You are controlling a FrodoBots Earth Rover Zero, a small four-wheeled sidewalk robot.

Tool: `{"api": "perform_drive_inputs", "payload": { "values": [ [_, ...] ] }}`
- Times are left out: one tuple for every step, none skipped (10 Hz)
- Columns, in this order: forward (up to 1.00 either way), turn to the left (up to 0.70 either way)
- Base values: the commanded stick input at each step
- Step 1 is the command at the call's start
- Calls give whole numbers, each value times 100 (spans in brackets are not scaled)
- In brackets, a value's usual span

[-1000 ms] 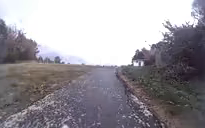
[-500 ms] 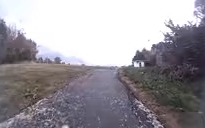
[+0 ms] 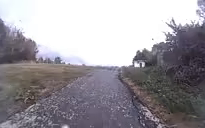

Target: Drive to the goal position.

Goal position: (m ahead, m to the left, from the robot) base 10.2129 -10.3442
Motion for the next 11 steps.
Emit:
{"api": "perform_drive_inputs", "payload": {
  "values": [
    [60,-11],
    [60,-15],
    [60,-15],
    [60,-15],
    [60,-15],
    [60,-15],
    [60,-15],
    [60,-15],
    [60,-15],
    [60,-15],
    [60,-15]
  ]
}}
